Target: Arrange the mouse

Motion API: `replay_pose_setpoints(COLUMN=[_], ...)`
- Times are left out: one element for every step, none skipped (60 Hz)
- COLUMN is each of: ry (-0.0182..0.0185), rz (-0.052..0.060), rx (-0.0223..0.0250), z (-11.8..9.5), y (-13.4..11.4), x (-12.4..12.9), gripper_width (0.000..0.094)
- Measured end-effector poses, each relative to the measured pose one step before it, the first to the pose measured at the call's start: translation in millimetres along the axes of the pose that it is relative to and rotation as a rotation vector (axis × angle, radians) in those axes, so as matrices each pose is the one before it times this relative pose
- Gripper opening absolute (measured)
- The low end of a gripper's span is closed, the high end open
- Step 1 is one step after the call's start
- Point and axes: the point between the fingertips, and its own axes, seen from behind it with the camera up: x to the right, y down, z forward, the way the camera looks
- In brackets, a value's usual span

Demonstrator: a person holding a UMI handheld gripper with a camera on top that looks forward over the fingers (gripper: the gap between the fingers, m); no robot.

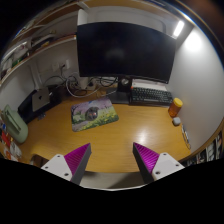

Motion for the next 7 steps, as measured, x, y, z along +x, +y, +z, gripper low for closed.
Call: replay_pose_setpoints(ry=[-0.00075, -0.00256, -0.00449, -0.0106, -0.00856, -0.0096, -0.01004], rz=[-0.0045, -0.003, -0.0011, 0.0017, 0.0028, 0.0037, 0.0027], rx=[0.00239, 0.00067, -0.00103, -0.00213, -0.00198, -0.0008, 0.00033], z=[-0.3, -0.64, -0.58, -1.13, -0.48, -0.38, -0.47], y=[0.14, 0.46, 1.06, 1.2, 0.91, 0.44, 0.29], x=[1.54, 0.83, 0.22, 0.8, -0.52, -1.02, -1.24], gripper_width=[0.087, 0.0867, 0.0869, 0.087, 0.0871, 0.0871, 0.0871])
